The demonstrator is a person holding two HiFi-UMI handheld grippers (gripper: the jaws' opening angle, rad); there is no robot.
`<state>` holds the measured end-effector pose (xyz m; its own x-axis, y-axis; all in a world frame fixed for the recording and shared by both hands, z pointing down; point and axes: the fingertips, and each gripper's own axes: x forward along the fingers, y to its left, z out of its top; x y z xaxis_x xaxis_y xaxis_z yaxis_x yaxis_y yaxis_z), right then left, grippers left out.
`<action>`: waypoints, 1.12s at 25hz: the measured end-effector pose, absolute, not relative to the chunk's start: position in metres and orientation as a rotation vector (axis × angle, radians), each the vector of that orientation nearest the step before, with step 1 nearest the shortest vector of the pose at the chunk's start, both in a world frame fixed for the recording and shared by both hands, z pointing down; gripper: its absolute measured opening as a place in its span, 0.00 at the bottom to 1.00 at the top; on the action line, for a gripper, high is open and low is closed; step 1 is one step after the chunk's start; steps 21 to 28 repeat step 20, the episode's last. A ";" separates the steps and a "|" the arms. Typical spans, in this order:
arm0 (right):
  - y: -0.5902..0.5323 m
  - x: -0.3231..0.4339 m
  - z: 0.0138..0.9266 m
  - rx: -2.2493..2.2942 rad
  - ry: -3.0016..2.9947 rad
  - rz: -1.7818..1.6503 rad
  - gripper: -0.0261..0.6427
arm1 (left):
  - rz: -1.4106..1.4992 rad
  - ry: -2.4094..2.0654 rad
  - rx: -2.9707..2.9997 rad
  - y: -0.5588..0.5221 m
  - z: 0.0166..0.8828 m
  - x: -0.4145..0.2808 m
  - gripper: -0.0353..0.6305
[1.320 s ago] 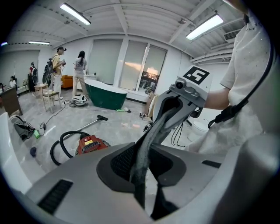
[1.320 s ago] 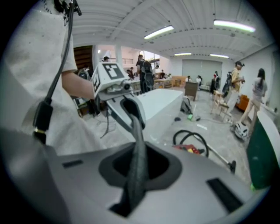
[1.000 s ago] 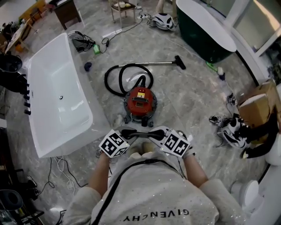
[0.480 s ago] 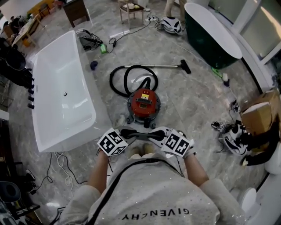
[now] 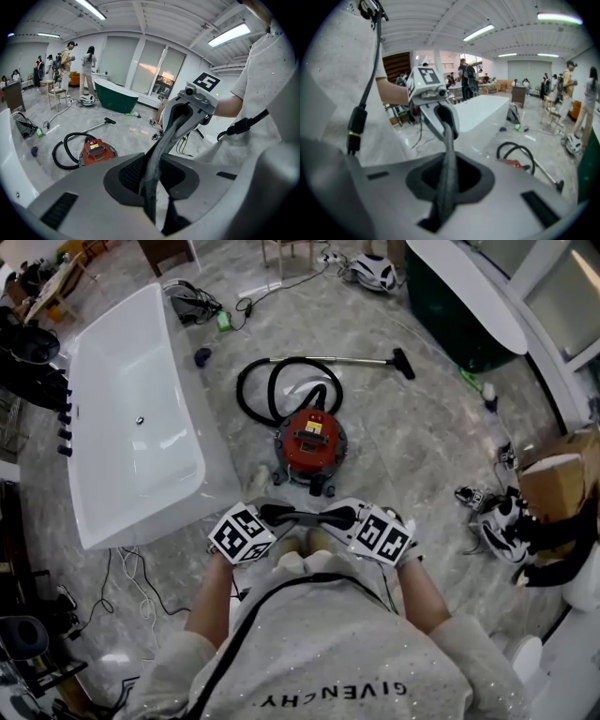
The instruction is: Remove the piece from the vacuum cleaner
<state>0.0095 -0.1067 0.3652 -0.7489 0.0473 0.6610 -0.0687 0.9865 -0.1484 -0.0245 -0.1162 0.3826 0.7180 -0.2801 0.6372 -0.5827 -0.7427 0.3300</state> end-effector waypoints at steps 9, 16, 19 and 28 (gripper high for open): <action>-0.102 0.014 0.370 0.016 -2.405 0.232 0.10 | 0.778 -0.640 2.400 -0.112 0.388 -0.019 0.18; -0.101 0.019 0.371 0.038 -2.406 0.234 0.10 | 0.782 -0.623 2.411 -0.111 0.388 -0.015 0.18; -0.100 0.020 0.370 0.043 -2.408 0.237 0.10 | 0.785 -0.616 2.414 -0.110 0.388 -0.014 0.18; -0.100 0.020 0.370 0.044 -2.408 0.238 0.10 | 0.786 -0.614 2.416 -0.110 0.388 -0.013 0.18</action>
